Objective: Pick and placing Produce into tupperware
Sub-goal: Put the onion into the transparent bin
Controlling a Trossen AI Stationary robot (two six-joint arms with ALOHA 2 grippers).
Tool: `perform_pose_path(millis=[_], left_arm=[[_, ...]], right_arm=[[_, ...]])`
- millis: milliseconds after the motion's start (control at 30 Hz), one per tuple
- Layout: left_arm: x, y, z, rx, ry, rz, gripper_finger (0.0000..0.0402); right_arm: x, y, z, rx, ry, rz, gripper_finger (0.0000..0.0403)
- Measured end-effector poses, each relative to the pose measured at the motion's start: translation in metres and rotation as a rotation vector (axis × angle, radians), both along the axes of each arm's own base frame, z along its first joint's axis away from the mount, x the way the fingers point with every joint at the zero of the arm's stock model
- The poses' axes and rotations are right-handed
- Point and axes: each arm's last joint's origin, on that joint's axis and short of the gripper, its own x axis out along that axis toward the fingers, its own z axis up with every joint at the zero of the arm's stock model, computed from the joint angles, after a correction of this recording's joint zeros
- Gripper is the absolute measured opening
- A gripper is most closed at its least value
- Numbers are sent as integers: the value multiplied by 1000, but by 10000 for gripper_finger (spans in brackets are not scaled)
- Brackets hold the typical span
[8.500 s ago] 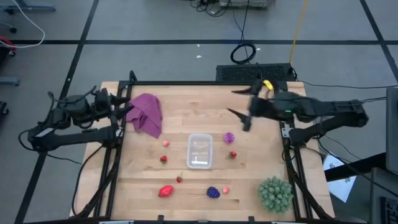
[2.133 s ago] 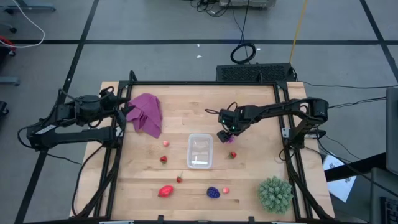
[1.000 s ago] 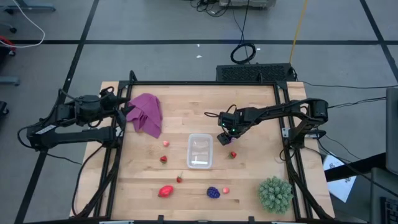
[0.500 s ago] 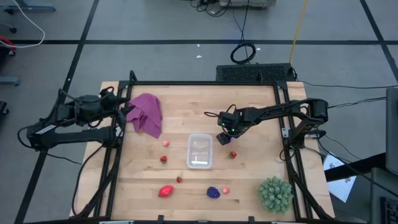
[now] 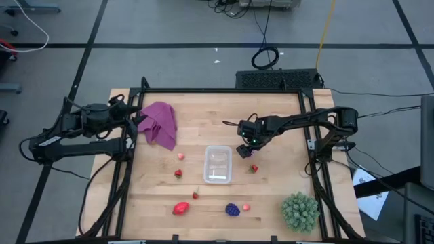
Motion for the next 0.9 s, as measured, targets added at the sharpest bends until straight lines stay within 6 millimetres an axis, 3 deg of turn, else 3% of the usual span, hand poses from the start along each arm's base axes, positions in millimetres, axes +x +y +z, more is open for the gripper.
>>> perform_pose_path(millis=[300,500,733,900], left_arm=[[0,0,0,0,0,0,207],[0,0,0,0,0,0,207],[0,0,0,0,0,0,207],[0,0,0,0,0,0,207]], right_arm=[[-6,0,32,-32,-137,18,263],[-2,3,64,-75,-375,33,263],[16,22,92,-96,-704,120,263],[24,40,100,-95,-836,191,263]])
